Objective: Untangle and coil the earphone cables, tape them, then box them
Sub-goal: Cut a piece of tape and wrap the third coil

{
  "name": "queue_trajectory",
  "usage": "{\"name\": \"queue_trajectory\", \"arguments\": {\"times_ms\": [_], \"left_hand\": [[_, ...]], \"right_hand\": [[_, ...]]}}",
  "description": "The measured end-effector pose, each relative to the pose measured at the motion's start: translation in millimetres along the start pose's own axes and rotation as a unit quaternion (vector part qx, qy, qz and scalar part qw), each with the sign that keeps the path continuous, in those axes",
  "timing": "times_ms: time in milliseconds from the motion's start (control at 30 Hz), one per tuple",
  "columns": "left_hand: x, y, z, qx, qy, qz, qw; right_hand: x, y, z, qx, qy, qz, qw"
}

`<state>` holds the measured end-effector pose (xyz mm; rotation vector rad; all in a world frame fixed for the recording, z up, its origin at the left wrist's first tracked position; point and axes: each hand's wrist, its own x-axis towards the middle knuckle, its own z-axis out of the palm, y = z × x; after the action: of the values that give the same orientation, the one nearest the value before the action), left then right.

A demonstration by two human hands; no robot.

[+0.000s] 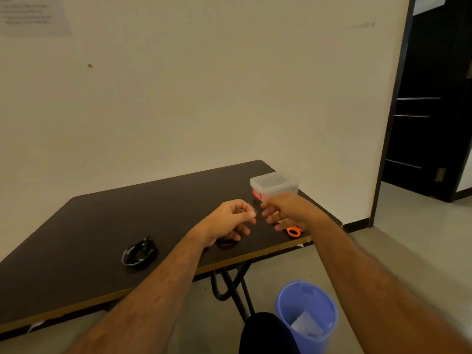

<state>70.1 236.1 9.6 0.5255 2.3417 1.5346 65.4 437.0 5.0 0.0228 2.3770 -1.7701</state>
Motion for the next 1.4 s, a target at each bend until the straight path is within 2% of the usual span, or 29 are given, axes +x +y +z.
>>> {"name": "queue_trajectory", "arguments": {"times_ms": [67, 133, 367, 500, 700, 833, 1000, 1100, 1167, 1267, 1333, 1400], "left_hand": [[-17, 1, -16, -0.002, -0.018, 0.018, 1.0], [-34, 2, -32, -0.007, -0.023, 0.033, 0.999], [-101, 0, -98, -0.002, 0.036, 0.041, 0.998], [-130, -2, -125, -0.006, 0.056, 0.037, 0.998], [-170, -4, -159, -0.015, 0.147, 0.035, 0.988], [-183, -24, -173, -0.153, 0.161, 0.018, 0.975], [-181, -50, -167, -0.309, 0.146, 0.006, 0.94], [-174, -71, -164, -0.361, 0.217, -0.012, 0.907], [-170, -91, -170, -0.297, 0.31, -0.058, 0.901], [-160, -124, -181, 0.016, 0.401, -0.124, 0.907], [-149, -134, -183, 0.171, 0.389, -0.144, 0.894], [-135, -133, -177, 0.254, 0.348, -0.17, 0.886]], "right_hand": [[-2, -10, 18, 0.062, -0.111, 0.023, 0.992], [-2, -18, 35, 0.097, -0.168, 0.023, 0.981], [-9, -65, 101, 0.13, -0.251, -0.074, 0.956], [-11, -93, 137, 0.089, -0.23, -0.096, 0.964], [-24, -139, 182, 0.03, -0.148, -0.166, 0.974], [-28, -145, 205, 0.027, -0.087, -0.222, 0.971], [-27, -130, 224, 0.013, 0.027, -0.304, 0.952], [-24, -118, 230, 0.027, 0.069, -0.32, 0.944], [-25, -116, 226, 0.064, 0.089, -0.315, 0.943], [-27, -109, 216, 0.039, 0.079, -0.316, 0.945], [-27, -102, 209, 0.018, 0.085, -0.317, 0.945], [-26, -95, 202, -0.006, 0.091, -0.316, 0.944]]}}
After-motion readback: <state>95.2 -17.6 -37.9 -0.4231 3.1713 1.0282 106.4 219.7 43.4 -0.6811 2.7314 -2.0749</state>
